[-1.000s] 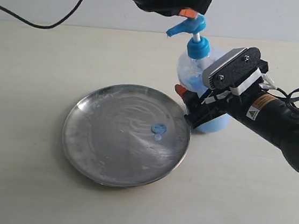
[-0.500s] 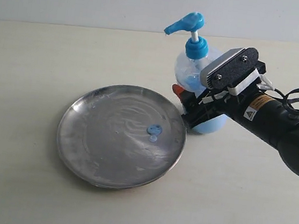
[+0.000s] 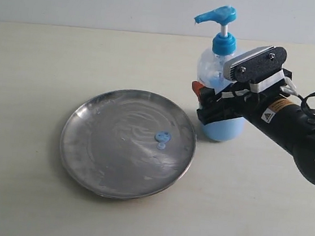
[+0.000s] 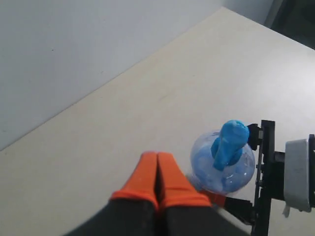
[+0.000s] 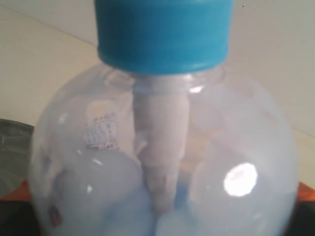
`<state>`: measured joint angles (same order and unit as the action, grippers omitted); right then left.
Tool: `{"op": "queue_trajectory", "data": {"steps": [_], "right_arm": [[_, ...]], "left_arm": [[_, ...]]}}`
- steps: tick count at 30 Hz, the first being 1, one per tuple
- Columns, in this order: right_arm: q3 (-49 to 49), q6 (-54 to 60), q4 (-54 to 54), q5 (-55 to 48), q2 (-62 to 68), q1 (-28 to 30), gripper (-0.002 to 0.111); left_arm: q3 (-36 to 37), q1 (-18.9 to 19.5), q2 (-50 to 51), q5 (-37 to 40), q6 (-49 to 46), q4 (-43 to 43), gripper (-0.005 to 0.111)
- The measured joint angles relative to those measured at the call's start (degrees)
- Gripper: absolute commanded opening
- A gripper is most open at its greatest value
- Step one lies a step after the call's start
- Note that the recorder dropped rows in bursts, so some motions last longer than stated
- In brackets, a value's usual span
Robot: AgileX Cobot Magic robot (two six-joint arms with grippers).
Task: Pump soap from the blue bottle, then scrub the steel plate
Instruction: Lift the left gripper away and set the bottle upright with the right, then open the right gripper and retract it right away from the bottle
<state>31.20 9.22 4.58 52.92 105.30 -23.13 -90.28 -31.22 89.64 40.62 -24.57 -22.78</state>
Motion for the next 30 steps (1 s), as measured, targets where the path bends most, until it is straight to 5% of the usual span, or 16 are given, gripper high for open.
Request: {"op": "queue_trajectory", "data": {"steps": [18,30], "right_arm": [[-0.1,-11.0,-0.2,3.3,2.1,4.2,0.0],[-0.1,-11.4,-0.2,6.5,3.6,4.2,0.005]], "left_arm": [[20.7,6.3,-19.7,-4.2,2.1,0.7,0.0],[33.0,6.6,-32.5,-7.4,2.1,1.9,0.0]]}}
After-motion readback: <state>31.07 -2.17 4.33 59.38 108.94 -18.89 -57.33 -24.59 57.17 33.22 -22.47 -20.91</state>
